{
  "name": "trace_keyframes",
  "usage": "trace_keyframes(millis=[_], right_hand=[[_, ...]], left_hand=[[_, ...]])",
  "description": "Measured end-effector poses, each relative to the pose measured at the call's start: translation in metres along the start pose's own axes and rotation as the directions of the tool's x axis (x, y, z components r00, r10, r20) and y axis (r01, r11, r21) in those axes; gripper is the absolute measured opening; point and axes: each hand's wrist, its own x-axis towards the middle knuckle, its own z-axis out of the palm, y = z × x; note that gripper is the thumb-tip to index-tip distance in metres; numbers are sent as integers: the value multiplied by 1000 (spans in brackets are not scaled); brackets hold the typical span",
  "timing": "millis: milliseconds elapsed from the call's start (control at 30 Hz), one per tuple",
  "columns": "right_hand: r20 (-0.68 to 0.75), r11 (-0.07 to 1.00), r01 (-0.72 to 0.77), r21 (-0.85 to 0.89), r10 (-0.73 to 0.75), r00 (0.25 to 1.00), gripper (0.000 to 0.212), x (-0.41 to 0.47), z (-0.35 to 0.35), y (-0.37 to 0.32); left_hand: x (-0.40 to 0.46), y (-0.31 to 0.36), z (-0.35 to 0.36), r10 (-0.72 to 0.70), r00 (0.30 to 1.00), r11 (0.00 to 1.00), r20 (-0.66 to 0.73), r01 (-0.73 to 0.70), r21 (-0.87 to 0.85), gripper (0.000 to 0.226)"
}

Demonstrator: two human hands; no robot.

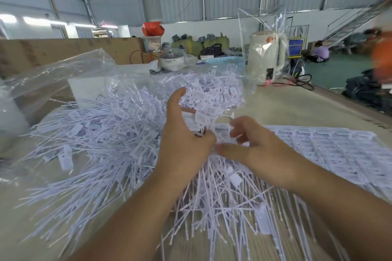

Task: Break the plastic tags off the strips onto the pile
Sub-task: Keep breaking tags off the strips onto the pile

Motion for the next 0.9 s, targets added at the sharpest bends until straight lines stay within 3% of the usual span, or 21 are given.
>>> trace_keyframes(millis=[67,167,267,367,433,500,567,667,733,800,900], right_hand=[[122,996,-22,-88,32,992,53,-3,3,-3],[154,995,32,-90,-18,988,47,-5,11,-4],[206,998,62,10,-63,977,27,-4,15,-5],[257,988,85,130,-117,959,26,-3,18,-5],[206,989,87,117,-110,972,40,-1,24,-4],[80,1000,19,3,-19,997,61,2,31,-3],[-21,988,-46,-145,43,999,65,5,37,-2],[-33,914,-36,-403,25,999,63,6,45,-3],[-50,894,-62,-443,44,998,61,7,47,-1],[-60,903,-92,-420,74,995,56,9,47,-1],[-63,920,-90,-380,72,995,58,10,50,-4]], left_hand=[[-1,0,3,30,1000,999,0,-30,16,90],[-6,1,11,65,994,995,82,-71,64,88],[-5,-1,11,40,982,995,187,-56,83,80],[-3,3,5,-3,958,989,287,-40,143,71],[-3,5,-2,-45,936,985,349,-16,172,69],[-3,10,-8,-120,904,982,410,47,184,68],[-5,17,-13,-155,868,962,472,25,270,70],[-4,24,-22,-64,906,865,419,-159,475,68],[2,29,-31,-57,963,766,262,-126,630,39],[6,27,-39,-179,968,647,178,-21,762,8],[5,22,-35,-410,871,533,271,-12,846,16]])
